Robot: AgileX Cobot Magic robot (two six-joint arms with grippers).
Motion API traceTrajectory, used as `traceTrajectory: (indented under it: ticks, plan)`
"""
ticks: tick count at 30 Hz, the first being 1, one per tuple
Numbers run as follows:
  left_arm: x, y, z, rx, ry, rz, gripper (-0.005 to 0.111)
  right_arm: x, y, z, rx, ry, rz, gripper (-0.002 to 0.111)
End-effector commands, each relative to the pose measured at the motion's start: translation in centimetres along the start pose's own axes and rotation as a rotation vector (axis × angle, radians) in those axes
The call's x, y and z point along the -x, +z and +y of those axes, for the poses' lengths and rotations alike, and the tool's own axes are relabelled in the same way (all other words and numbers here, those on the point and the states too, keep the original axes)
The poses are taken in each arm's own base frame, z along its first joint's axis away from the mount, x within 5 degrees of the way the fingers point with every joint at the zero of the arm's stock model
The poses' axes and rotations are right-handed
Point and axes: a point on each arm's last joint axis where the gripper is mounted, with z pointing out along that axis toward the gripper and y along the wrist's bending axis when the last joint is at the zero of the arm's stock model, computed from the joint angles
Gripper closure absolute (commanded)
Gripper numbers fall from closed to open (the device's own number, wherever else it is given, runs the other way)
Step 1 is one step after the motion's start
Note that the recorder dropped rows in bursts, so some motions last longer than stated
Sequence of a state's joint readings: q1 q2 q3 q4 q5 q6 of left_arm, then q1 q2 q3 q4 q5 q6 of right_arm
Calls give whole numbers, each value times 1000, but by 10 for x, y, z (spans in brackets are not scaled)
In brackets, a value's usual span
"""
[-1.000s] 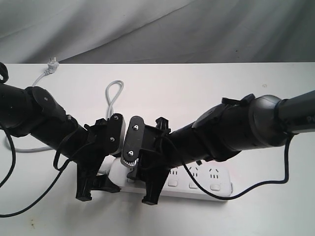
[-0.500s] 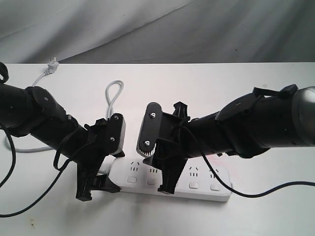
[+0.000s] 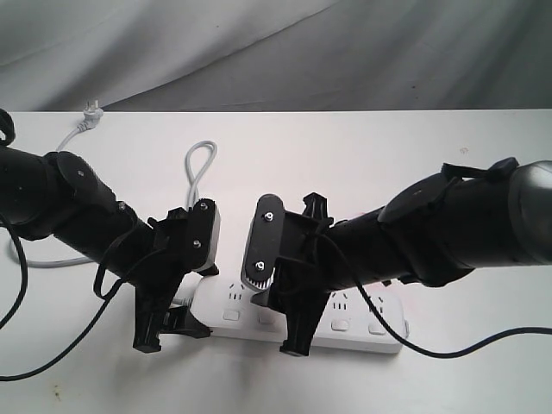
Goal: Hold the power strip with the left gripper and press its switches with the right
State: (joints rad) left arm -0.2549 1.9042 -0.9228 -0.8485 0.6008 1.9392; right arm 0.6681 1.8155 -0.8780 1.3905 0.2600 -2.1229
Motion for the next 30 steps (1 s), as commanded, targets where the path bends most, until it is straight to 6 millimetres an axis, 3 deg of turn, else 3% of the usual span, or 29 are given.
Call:
traceTrajectory:
  ticks: [1,25,30]
  plan:
    - [1,2,0,-4,6,-1,40,-3,3,2,23,7,3,61]
    - [1,2,0,-4,6,-1,40,-14,16,8,61,21,41,61]
    - [1,2,0,-4,6,-1,40,-24,16,13,67,30,73,61]
